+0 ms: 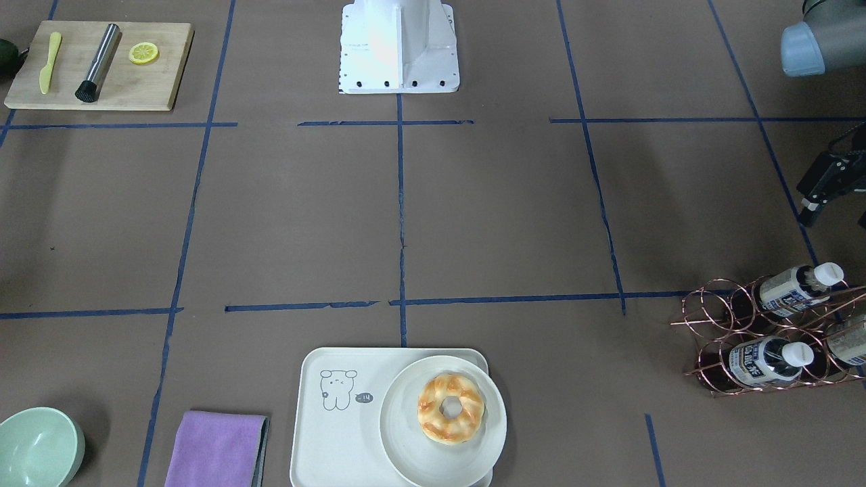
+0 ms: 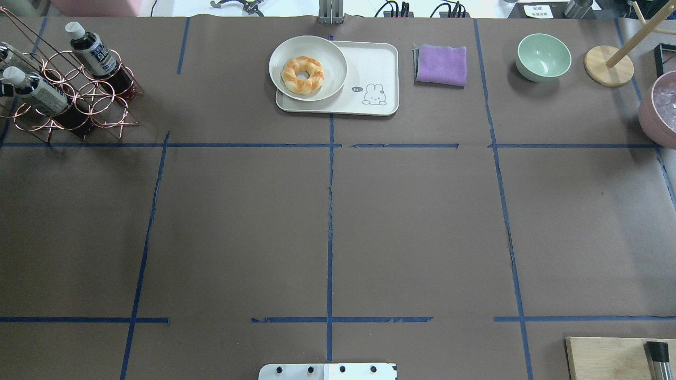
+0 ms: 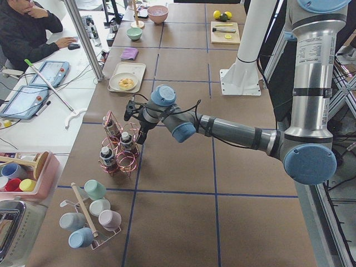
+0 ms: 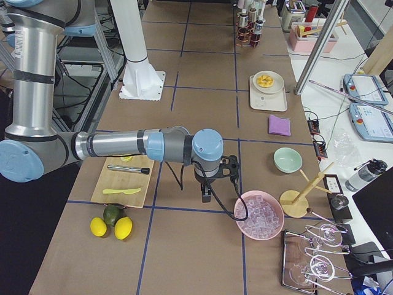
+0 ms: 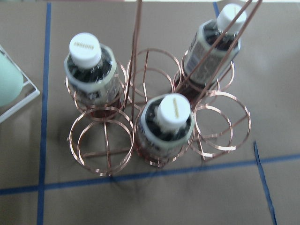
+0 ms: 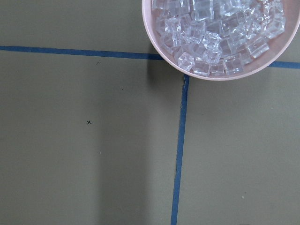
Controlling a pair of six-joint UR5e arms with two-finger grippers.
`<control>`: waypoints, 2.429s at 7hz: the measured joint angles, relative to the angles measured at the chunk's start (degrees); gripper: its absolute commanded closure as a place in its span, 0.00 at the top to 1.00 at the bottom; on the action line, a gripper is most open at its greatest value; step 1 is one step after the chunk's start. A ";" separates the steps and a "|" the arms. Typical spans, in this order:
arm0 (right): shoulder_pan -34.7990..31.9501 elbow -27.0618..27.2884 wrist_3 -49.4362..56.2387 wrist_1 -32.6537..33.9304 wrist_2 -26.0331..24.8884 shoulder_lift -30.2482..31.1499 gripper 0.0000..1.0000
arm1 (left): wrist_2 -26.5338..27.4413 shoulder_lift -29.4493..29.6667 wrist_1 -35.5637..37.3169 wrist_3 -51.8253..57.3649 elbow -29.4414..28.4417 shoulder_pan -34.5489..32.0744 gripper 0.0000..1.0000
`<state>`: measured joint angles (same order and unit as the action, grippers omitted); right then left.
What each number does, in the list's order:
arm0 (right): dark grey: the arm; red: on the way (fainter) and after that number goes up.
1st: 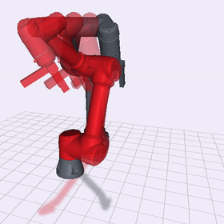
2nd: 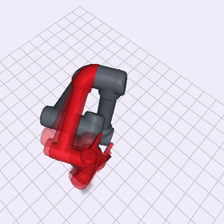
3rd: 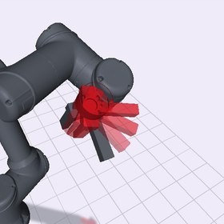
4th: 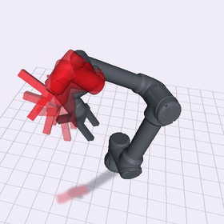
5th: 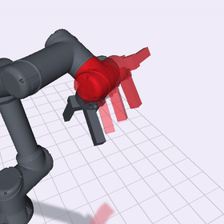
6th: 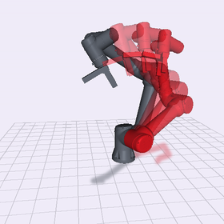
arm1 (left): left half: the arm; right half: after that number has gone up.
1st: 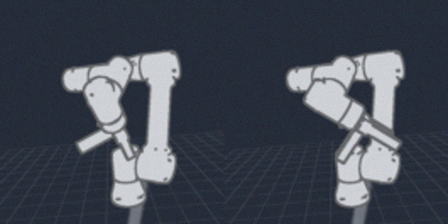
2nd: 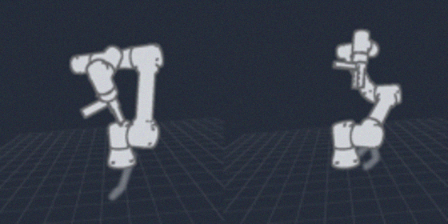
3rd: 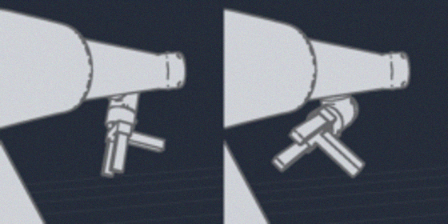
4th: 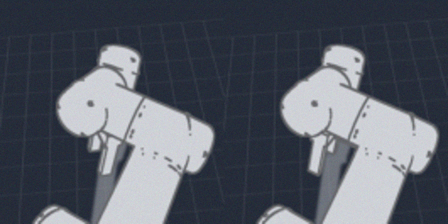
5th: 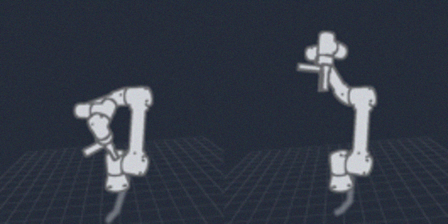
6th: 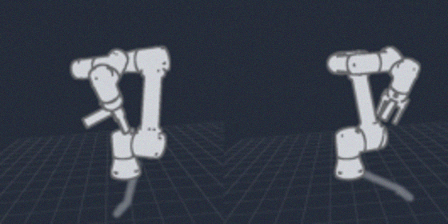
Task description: Place tea on tray
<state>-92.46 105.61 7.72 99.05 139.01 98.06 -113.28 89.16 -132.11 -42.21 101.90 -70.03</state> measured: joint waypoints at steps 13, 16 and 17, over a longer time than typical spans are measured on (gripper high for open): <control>-0.59 -0.02 -2.66 0.09 0.30 -2.08 1.00 | 14.88 1.63 -16.93 -7.36 -9.13 6.16 0.82; -0.61 0.11 -2.70 0.09 0.30 -2.12 1.00 | 14.92 1.85 -16.76 -7.34 -9.60 6.36 0.77; -0.61 0.12 -2.71 0.09 0.30 -2.15 1.00 | 14.93 1.90 -16.70 -7.26 -9.69 6.38 0.75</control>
<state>-93.08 105.72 5.01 99.14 139.31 95.92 -98.35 91.06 -148.81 -49.47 92.21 -63.65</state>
